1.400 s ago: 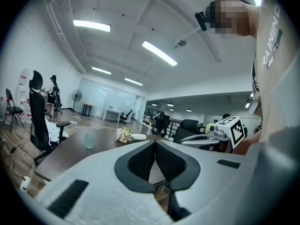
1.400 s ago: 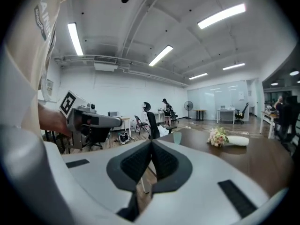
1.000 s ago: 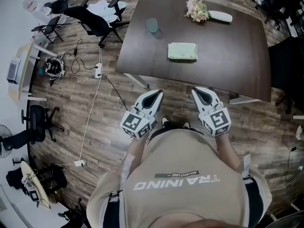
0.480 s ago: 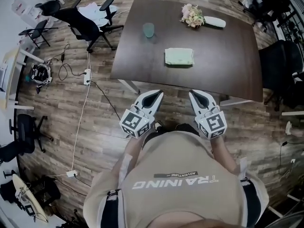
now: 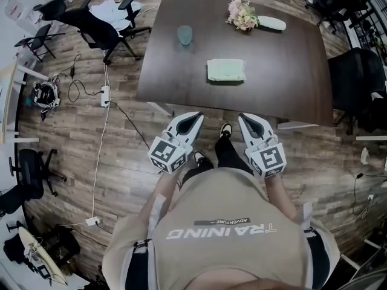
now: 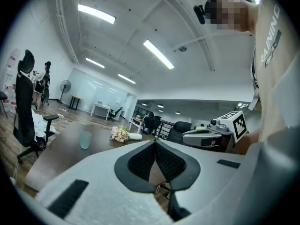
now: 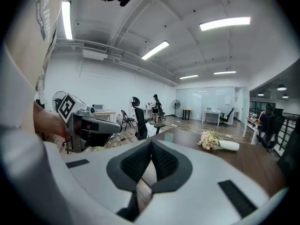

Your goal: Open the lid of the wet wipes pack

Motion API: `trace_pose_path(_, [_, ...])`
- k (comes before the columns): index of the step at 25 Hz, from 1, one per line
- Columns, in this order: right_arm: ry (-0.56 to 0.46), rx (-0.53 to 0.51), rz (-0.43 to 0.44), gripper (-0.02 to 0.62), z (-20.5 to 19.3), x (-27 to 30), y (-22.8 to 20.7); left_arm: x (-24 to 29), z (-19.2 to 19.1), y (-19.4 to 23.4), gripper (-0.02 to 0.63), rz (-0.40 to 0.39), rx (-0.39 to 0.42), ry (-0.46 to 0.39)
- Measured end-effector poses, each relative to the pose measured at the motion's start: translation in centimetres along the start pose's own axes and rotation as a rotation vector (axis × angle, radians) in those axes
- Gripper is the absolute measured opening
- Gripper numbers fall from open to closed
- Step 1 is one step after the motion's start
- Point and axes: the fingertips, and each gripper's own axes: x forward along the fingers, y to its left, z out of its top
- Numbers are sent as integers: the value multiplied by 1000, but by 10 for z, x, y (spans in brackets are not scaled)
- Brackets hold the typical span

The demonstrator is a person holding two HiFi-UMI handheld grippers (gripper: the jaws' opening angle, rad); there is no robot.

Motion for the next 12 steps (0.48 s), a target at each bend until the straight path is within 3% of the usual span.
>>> trace_pose_path(7, [-35,49,36,14,-11,35,-39,41,8,17,9,16,46,42])
trace_pose_path(12, [-79,30,61,14,7,61,-78,64,41,41,9,57,94,30])
